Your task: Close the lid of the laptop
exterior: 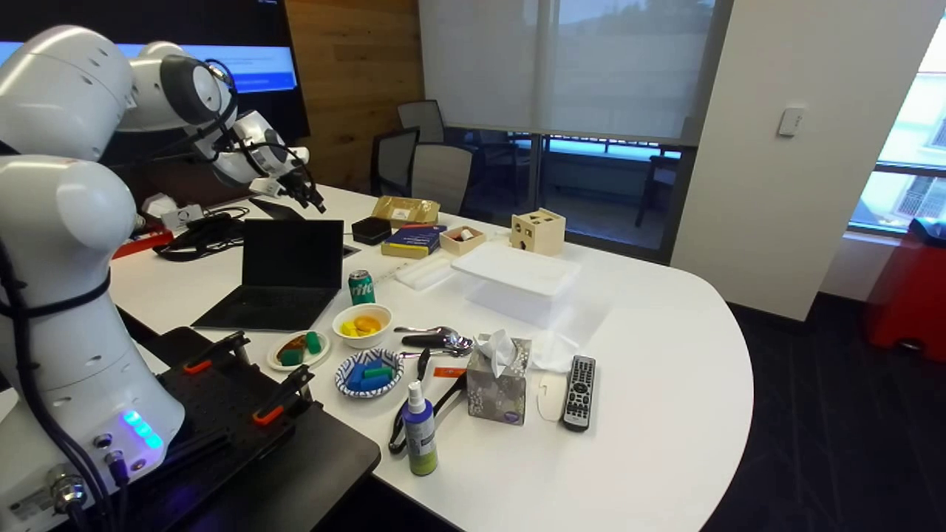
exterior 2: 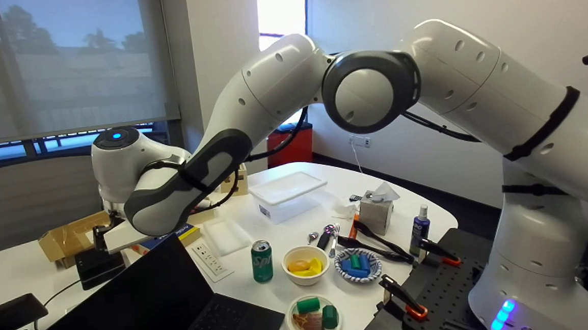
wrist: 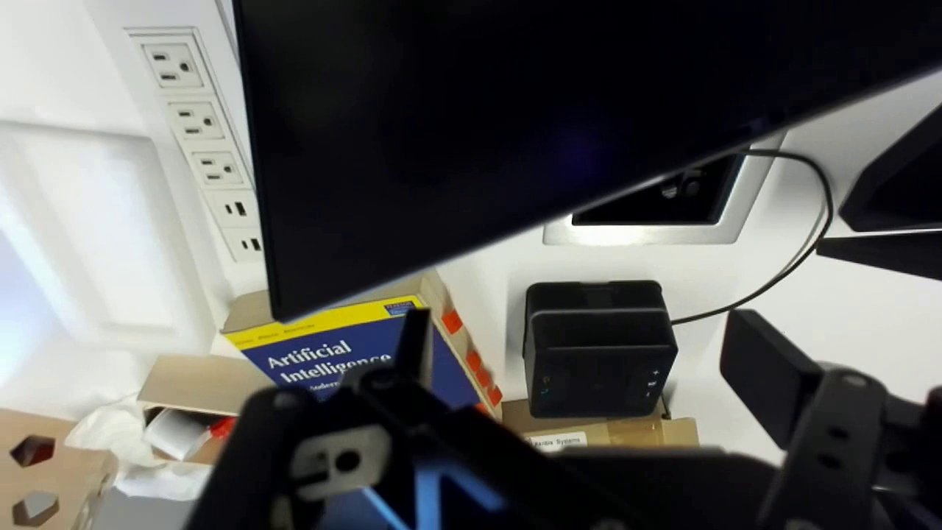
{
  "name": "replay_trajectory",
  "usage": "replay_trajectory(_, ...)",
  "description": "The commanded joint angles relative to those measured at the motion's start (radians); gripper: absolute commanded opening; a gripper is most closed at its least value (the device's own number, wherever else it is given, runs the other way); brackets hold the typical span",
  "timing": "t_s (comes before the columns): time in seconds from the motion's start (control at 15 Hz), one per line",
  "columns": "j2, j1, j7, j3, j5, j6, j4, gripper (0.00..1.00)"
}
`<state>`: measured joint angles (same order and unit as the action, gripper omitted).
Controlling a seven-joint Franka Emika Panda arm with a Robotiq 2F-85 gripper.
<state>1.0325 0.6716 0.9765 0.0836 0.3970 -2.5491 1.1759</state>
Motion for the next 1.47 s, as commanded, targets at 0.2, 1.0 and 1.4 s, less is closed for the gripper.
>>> replay_trajectory(0.2, 0.202, 0.01, -0.049, 0.021, -0.073, 0.221, -0.325, 1.0)
replay_trajectory(1.0, 0.296, -0.021, -0.192, -0.034, -0.143, 0.597, -0.546, 1.0)
replay_trajectory(1.4, 0.259, -0.032, -0.255, -0.066, -0.152, 0.763, -0.583, 1.0)
